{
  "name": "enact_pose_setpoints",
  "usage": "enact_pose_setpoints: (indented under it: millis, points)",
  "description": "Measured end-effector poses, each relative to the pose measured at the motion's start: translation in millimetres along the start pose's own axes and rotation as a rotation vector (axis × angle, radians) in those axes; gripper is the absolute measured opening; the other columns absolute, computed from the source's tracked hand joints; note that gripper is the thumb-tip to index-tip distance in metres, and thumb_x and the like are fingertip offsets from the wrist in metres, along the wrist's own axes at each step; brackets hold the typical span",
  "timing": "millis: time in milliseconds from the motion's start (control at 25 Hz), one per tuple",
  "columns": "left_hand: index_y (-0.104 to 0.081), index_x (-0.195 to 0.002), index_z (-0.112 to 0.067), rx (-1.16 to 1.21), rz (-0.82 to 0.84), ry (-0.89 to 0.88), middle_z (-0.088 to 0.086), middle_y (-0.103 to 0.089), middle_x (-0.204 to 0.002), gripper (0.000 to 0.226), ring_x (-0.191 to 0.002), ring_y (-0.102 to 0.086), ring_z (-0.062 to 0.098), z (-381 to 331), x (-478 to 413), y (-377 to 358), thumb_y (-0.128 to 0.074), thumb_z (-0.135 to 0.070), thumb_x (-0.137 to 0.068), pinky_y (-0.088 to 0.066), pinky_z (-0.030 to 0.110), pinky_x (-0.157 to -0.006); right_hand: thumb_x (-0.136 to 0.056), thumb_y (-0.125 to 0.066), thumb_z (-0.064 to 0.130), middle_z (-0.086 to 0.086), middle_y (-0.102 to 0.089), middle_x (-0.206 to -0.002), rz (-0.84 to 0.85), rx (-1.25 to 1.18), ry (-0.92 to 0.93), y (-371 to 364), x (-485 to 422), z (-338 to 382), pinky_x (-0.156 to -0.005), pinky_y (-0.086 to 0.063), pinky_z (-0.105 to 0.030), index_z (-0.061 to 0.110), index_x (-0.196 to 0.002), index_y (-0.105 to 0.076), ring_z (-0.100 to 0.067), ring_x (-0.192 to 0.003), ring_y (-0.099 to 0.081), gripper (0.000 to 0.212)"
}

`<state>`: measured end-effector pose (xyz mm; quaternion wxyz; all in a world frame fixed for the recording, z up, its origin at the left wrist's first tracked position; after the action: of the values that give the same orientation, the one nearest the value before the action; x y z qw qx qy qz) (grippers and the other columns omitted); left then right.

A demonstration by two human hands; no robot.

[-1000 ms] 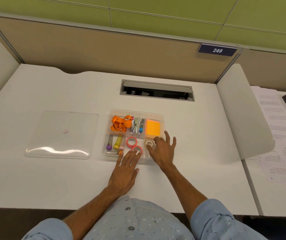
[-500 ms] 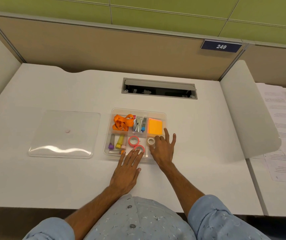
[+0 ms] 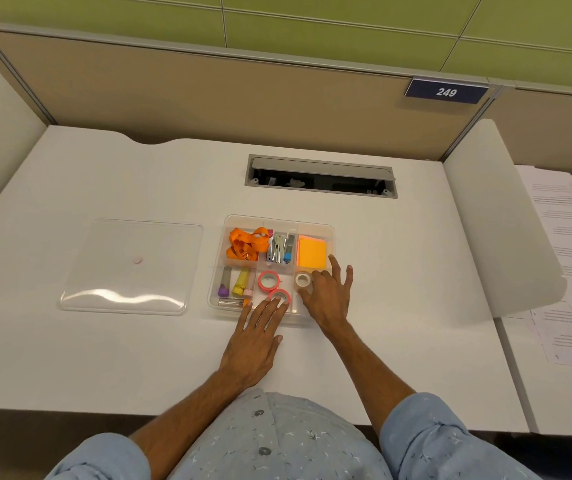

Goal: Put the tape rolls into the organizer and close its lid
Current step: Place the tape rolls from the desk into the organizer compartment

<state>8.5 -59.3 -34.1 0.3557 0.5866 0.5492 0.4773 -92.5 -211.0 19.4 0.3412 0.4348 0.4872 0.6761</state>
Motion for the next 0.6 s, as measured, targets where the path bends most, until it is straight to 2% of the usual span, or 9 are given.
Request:
enact_pose_setpoints:
  millis: [80,120,160,240,360,480,600]
  points:
    - [-0.011,-0.169,-0.024,-0.005,-0.014,-0.009,-0.001,-0.009,-0.178,0.066,-0.166,-0.007,0.022,-0.3,1.2,0.8,-0.035,-0.047,-0.112,0.000,0.052,-0.136,-0.106,-0.061,0.030,-0.001,-0.060,-0.158,-0.081,-0.146,-0.030,12.8,1.0,-13.2,-0.134,-0.028,-0.047,0.019,-0.140,-0.070,-0.021,-0.162,-0.033,0.036]
    - [-0.012,-0.169,-0.023,-0.006,-0.024,-0.013,0.000,-0.011,-0.178,0.065,-0.166,-0.009,0.022,-0.8,1.6,1.0,-0.036,-0.045,-0.112,-0.001,0.052,-0.136,-0.103,-0.065,0.016,-0.003,-0.063,-0.155,-0.141,-0.219,-0.055,21.5,2.8,-24.5,-0.126,-0.042,-0.044,0.016,-0.138,-0.072,-0.021,-0.158,-0.041,0.036]
    - [-0.013,-0.169,-0.023,-0.006,-0.032,-0.016,0.000,-0.011,-0.178,0.065,-0.166,-0.010,0.022,-1.1,1.7,1.3,-0.036,-0.045,-0.112,-0.001,0.051,-0.136,-0.099,-0.065,0.004,-0.004,-0.064,-0.153,-0.198,-0.283,-0.077,29.7,5.0,-36.6,-0.119,-0.051,-0.042,0.015,-0.137,-0.073,-0.021,-0.155,-0.046,0.040]
    - [-0.010,-0.169,-0.024,0.000,-0.018,-0.006,-0.002,-0.008,-0.178,0.065,-0.166,-0.006,0.020,-0.3,1.2,0.3,-0.034,-0.046,-0.112,0.003,0.051,-0.136,-0.094,-0.062,-0.007,-0.006,-0.063,-0.153,-0.248,-0.347,-0.111,38.5,7.5,-56.4,-0.111,-0.057,-0.042,0.014,-0.134,-0.075,-0.021,-0.149,-0.054,0.047]
    - [-0.007,-0.169,-0.026,0.010,-0.006,0.005,-0.003,-0.006,-0.179,0.065,-0.167,-0.003,0.019,-0.2,1.5,-1.3,-0.032,-0.047,-0.112,0.001,0.053,-0.137,-0.097,-0.059,-0.003,-0.006,-0.066,-0.150,-0.218,-0.277,-0.091,38.0,7.2,-62.3,-0.119,-0.049,-0.040,0.016,-0.134,-0.075,-0.020,-0.150,-0.052,0.045]
    - [-0.007,-0.169,-0.026,0.010,0.012,0.011,-0.002,-0.007,-0.179,0.066,-0.167,-0.003,0.020,-0.8,1.5,-1.0,-0.032,-0.048,-0.112,-0.002,0.055,-0.137,-0.100,-0.060,0.005,0.000,-0.068,-0.147,-0.233,-0.141,0.029,35.9,13.7,-46.0,-0.131,-0.030,-0.044,0.019,-0.139,-0.071,-0.021,-0.159,-0.039,0.043]
    - [-0.005,-0.169,-0.027,0.001,0.021,0.018,-0.002,-0.005,-0.179,0.067,-0.167,-0.001,0.020,-0.1,1.5,-1.2,-0.031,-0.050,-0.112,0.000,0.054,-0.137,-0.100,-0.059,0.016,0.004,-0.066,-0.149,-0.180,-0.018,0.085,25.7,17.8,-27.8,-0.137,-0.015,-0.048,0.026,-0.151,-0.057,-0.021,-0.165,-0.026,0.052]
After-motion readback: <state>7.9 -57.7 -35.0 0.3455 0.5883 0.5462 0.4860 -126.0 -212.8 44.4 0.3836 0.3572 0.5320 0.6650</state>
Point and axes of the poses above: each hand's wrist, its own x-axis away from the middle knuckle, its own y-axis out of the back of the hand, z = x × y, the point moved 9 cm from there along -x, towards the middle knuckle
